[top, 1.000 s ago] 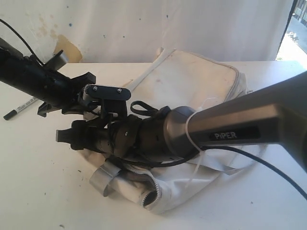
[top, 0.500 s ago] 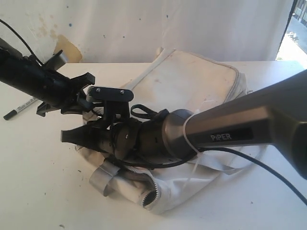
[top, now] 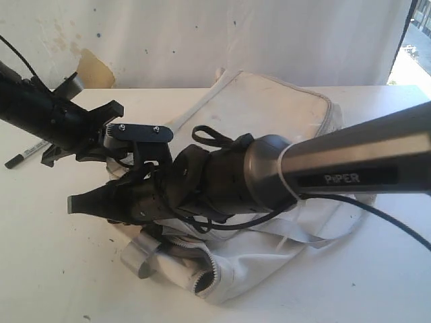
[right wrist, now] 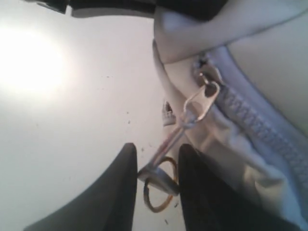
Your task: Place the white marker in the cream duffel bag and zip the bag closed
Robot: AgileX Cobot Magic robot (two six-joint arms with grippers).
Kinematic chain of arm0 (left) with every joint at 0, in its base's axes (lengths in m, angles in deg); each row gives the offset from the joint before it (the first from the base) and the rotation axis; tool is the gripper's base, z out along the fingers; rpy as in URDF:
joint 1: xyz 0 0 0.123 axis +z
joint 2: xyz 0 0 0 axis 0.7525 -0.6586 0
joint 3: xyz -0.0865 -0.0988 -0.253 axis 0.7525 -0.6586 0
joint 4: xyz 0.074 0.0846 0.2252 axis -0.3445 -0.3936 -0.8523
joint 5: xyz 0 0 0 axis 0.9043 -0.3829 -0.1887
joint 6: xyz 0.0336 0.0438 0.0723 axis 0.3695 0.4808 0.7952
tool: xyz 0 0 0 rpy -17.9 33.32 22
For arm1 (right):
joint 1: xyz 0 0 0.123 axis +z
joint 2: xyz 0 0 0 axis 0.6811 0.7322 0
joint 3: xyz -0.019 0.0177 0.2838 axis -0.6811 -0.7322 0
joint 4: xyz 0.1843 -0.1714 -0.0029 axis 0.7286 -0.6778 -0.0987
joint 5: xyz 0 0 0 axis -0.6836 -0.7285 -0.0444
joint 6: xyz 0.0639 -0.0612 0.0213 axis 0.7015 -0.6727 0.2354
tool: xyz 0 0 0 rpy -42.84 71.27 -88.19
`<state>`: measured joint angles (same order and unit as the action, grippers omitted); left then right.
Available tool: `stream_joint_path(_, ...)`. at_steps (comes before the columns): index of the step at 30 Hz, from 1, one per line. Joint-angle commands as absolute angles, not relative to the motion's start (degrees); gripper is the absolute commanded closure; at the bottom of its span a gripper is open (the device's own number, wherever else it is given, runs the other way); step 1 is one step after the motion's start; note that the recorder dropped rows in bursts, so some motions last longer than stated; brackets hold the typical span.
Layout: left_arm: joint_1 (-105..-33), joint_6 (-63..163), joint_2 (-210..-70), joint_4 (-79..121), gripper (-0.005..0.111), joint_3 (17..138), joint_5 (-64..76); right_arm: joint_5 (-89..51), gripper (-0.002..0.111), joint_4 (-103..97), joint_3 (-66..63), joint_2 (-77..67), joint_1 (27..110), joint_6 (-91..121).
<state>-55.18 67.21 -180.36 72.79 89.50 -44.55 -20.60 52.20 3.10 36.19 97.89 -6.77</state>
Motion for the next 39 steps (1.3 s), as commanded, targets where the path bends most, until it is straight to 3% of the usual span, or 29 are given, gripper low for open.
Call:
stream_joint_path(1,-52.91,66.94,-180.17,73.56,0.107,89.63,-45.91,-24.73,0.108,51.65,2.87,33.41,97.22,-7.76)
stream_joint_path(21,-50.08,66.94,-180.17,78.96,0.107,89.63,-47.03,-49.69,0.108,46.75,0.92,28.89,87.12,-3.18)
stream_joint_path(39,-50.08,59.46,-180.17,82.08,0.107,89.63,-44.12,-71.67,0.108,-0.15,0.92,21.21,84.76,29.94)
